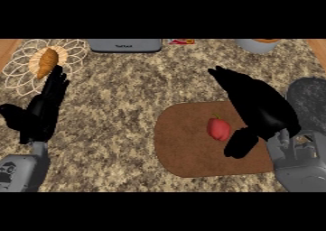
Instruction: Pick the bell pepper from the cutting board and place it in the pan
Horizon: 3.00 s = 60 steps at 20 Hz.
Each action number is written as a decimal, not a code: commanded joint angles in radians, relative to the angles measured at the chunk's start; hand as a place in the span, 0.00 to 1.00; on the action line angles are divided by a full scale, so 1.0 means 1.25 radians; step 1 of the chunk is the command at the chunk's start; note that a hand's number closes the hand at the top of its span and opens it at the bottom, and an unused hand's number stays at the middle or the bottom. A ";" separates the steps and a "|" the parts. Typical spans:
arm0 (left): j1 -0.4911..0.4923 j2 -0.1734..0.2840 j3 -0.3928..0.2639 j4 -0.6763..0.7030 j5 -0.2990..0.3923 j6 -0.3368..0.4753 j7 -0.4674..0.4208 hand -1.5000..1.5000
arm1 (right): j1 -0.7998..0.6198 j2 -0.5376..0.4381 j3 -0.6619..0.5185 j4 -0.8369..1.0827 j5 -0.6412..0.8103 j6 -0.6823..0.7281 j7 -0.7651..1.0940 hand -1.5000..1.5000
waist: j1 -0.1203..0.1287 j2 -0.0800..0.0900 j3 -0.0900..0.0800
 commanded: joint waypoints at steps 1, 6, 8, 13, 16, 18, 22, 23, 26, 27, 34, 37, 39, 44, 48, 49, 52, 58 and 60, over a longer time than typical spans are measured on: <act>-0.036 -0.008 0.018 0.030 -0.019 0.002 -0.003 0.50 | 0.016 0.021 -0.028 0.029 0.007 0.065 0.000 0.00 | -0.003 0.000 0.000; 0.001 -0.007 0.018 -0.037 -0.015 -0.019 0.032 0.50 | 0.065 0.052 0.002 0.083 0.070 0.063 -0.083 0.00 | 0.002 0.000 0.000; 0.006 -0.009 0.027 -0.048 -0.020 -0.016 0.038 0.50 | 0.068 0.056 -0.012 0.058 0.059 0.114 -0.064 0.00 | 0.000 -0.001 0.000; 0.030 -0.034 0.031 -0.060 -0.041 -0.011 0.032 0.50 | 0.061 0.091 -0.032 0.114 0.132 0.133 -0.105 0.00 | 0.002 -0.001 0.000; -0.038 -0.045 0.033 0.039 -0.055 -0.019 0.001 0.50 | 0.064 0.119 0.013 0.095 0.169 0.160 -0.040 0.00 | -0.003 0.000 0.000; -0.005 -0.049 0.017 -0.001 -0.072 -0.006 0.017 0.50 | 0.022 0.101 -0.003 0.198 0.194 0.160 -0.088 0.00 | 0.005 0.001 0.000; -0.016 -0.060 0.031 0.018 -0.055 -0.030 0.004 0.50 | 0.074 0.105 0.015 0.156 0.227 0.198 -0.069 0.00 | -0.002 0.000 0.000; 0.014 -0.072 0.014 -0.013 -0.066 -0.021 0.011 0.50 | 0.040 0.101 -0.003 0.195 0.227 0.211 -0.087 0.00 | 0.002 0.000 0.000; -0.006 -0.076 0.028 0.011 -0.079 -0.015 -0.001 0.50 | 0.064 0.105 -0.017 0.188 0.247 0.231 -0.091 0.00 | -0.002 0.000 0.000; -0.009 -0.020 0.071 -0.022 -0.031 -0.076 0.038 0.50 | 0.054 0.131 -0.022 0.187 0.250 0.242 -0.075 0.00 | 0.000 -0.001 0.000; 0.074 -0.040 0.075 -0.062 -0.039 -0.090 -0.014 0.50 | 0.086 0.191 0.005 0.238 0.338 0.210 -0.104 0.00 | 0.003 -0.001 0.000; -0.024 -0.053 0.080 0.009 -0.069 -0.053 0.018 0.50 | 0.111 0.141 0.005 0.304 0.388 0.164 -0.196 0.00 | 0.000 0.000 0.000; 0.016 -0.056 0.071 -0.017 -0.063 -0.086 0.014 0.50 | 0.116 0.179 -0.007 0.314 0.403 0.171 -0.192 0.00 | 0.000 0.000 0.000; -0.015 -0.078 0.087 0.017 -0.075 -0.062 0.003 0.50 | 0.093 0.213 -0.030 0.389 0.437 0.197 -0.205 0.00 | 0.000 0.000 0.000; -0.056 -0.045 0.116 0.058 -0.062 -0.102 0.004 0.50 | 0.058 0.214 -0.059 0.451 0.443 0.204 -0.281 1.00 | 0.000 0.001 0.000; 0.019 -0.079 0.074 -0.026 -0.089 -0.067 0.007 0.50 | 0.095 0.213 -0.024 0.450 0.427 0.175 -0.332 1.00 | 0.006 0.000 0.001; 0.019 -0.080 0.083 -0.029 -0.075 -0.080 0.017 0.50 | 0.055 0.202 -0.017 0.437 0.454 0.208 -0.364 1.00 | 0.004 0.000 0.000; -0.059 -0.108 0.069 0.035 -0.126 -0.035 0.021 0.50 | 0.178 0.225 0.018 0.322 0.489 0.199 -0.355 1.00 | -0.008 -0.001 0.000; -0.026 -0.078 0.099 0.019 -0.092 -0.067 0.009 0.50 | 0.315 0.162 0.048 0.203 0.466 0.148 -0.425 1.00 | -0.023 -0.006 0.000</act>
